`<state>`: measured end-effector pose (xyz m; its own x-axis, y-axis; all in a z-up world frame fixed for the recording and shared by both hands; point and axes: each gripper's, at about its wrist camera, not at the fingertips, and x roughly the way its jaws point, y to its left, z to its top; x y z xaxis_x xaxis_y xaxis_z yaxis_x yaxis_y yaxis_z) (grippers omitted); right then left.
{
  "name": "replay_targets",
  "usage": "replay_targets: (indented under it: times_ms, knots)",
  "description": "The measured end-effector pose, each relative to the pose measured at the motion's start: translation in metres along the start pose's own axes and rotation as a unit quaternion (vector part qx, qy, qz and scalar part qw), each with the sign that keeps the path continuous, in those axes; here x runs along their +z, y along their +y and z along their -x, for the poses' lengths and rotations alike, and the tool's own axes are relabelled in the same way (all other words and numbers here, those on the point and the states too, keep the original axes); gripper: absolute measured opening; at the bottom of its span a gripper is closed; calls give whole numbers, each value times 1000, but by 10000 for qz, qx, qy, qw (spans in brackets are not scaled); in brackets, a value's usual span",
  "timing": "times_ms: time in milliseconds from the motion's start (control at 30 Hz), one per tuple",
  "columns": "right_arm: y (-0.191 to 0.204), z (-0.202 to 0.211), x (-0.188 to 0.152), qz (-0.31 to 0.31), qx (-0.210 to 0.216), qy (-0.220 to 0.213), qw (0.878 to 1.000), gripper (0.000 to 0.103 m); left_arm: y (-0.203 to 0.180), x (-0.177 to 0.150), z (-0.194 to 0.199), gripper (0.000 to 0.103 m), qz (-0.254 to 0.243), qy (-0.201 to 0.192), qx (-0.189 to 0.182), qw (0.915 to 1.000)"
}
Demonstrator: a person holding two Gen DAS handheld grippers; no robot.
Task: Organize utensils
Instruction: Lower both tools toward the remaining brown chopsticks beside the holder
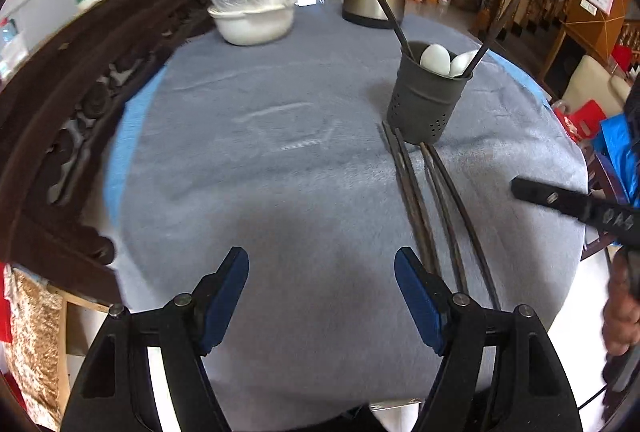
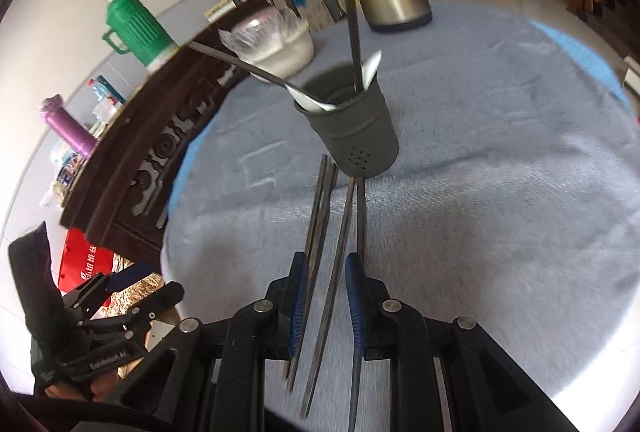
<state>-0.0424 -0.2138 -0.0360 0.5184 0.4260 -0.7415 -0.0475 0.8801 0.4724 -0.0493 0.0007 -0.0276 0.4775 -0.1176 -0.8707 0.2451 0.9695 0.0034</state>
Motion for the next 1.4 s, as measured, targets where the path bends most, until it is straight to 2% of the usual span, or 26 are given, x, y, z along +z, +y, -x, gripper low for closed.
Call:
replay_targets:
  times_ms: [267,433,600,733,967,1200,1333,1400]
  knots:
    - [-29,-59,9,-288,-14,334,9990,21,-13,26,-55,76,-1,335,-326,9989]
    - [-34,-73,11,-245,50,369,9990,21,-13,31,-78,76,30,528,-390,9978]
    - [-37,-84,12,-139,22,454,9989,21,-15,36,-87,76,3,562,-460,9974]
    - [-33,-86,11,42,-147,376,9992,18,-20,43,-92,76,-35,576,-462,9973]
    - [-48,-76,10,-93,-518,323,9981,16,-33,44,-104,76,-218,713,-334,9967]
    - [-61,-65,4,-289,-530,354,9975,14,-32,53,-104,76,-62,741,-475,9961]
    - [-61,-65,3,-299,-524,333,9976,14,-36,61,-109,76,-81,796,-307,9963]
    - [-64,-64,2,-365,-470,316,9977,14,-35,64,-113,76,16,853,-371,9957]
